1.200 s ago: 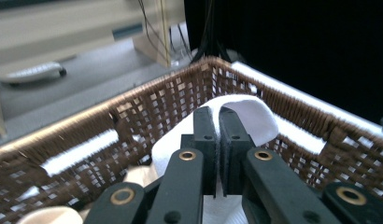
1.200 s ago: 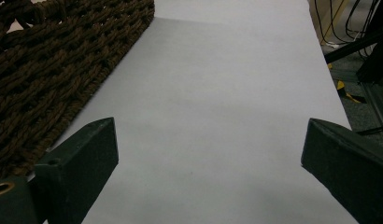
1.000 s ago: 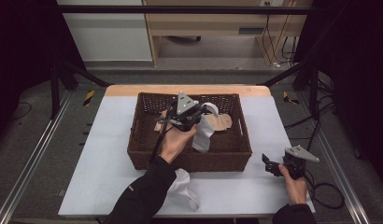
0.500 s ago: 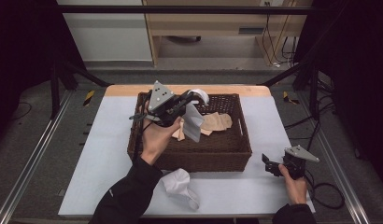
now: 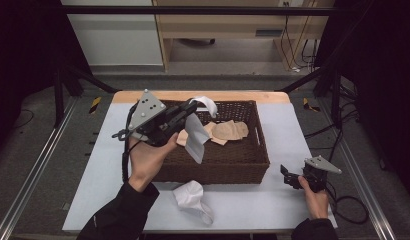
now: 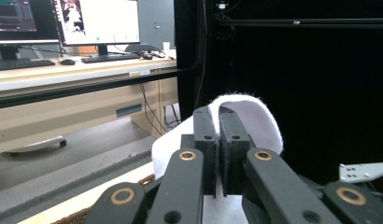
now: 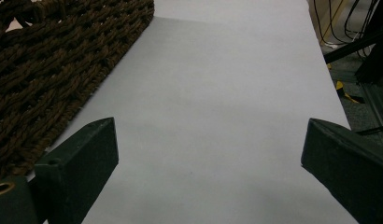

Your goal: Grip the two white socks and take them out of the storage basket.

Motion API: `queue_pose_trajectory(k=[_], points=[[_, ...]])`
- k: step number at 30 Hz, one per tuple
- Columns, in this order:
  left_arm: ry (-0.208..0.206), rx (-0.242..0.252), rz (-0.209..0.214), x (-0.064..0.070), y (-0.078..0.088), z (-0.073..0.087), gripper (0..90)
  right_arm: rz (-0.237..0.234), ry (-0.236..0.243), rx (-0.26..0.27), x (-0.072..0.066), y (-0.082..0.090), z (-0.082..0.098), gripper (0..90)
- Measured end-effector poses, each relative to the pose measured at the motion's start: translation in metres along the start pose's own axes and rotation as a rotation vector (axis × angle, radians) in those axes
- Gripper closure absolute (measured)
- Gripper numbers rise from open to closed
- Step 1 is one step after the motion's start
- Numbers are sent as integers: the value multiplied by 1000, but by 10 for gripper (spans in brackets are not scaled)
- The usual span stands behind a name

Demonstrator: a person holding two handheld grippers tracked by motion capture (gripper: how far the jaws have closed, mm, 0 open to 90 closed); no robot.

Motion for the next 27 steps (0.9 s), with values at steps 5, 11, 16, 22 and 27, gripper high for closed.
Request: queue_pose_trajectory(k=[5,11,16,22,27], points=[[5,7,24,8,18,1,868,0,1,-2,0,0,0,43],[18,-2,33,11,33,14,868,-1,-2,-3,0,0,0,43],[30,-34,32,11,46,36,868,2,1,-3,0,0,0,43],[42,-64,45,15,57,61,868,3,4,-1,0,0,0,43],[52,-110,46,16,59,86,868,4,5,2,0,0,0,43]])
Point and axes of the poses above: each handheld gripper's, and its own axes: y roughly backward along the jaws, z roughly out of its underside, x roughly to its right, the point moved 10 cm from there along -y, roughly forward along the jaws, and after that the axes turned 5 degrees about z, right-handed, at the moved point
